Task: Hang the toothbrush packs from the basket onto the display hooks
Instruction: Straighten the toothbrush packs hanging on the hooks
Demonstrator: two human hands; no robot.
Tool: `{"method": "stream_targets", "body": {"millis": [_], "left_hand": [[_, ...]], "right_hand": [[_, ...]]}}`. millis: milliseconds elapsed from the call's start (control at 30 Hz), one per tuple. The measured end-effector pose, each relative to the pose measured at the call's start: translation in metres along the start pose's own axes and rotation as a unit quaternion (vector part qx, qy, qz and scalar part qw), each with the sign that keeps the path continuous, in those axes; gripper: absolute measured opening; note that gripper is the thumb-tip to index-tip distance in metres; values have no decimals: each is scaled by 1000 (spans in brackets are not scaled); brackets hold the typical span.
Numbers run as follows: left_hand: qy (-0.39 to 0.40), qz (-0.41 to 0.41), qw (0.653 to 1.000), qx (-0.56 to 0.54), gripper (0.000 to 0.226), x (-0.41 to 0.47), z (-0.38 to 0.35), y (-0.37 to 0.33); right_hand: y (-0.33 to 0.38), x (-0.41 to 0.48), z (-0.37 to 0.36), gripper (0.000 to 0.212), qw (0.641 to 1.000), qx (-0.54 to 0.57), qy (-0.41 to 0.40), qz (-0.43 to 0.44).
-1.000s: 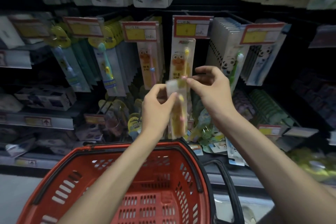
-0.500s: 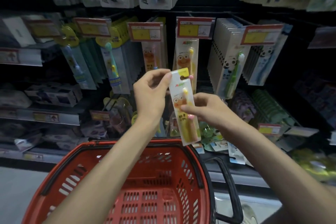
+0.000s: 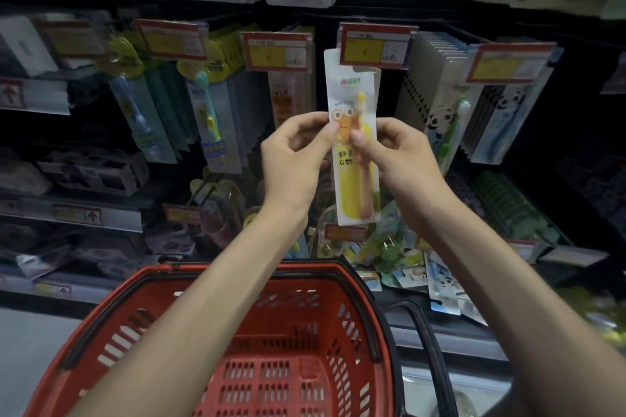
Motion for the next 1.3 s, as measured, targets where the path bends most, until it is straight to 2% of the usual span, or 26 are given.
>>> {"method": "stream_targets", "body": {"millis": [300,467,1300], "left_hand": [[-1,-5,1000,-8,16,14,-9,3],[2,13,1000,1,18,13,-12,12],[-18,-22,997,78,18,8,-7,23]], "right_hand": [[-1,10,-11,20,997,50,-59,-8],[-4,9,-7,16,995,38,-89,-19],[-16,1,-4,28,995,-29,-88,-26]]}}
Point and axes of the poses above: each hand's wrist, its own x-axis towards the middle knuckle, its own z-axis out of the back of the hand, y = z × x, the point moved 2 cm from there along x, towards the middle knuckle
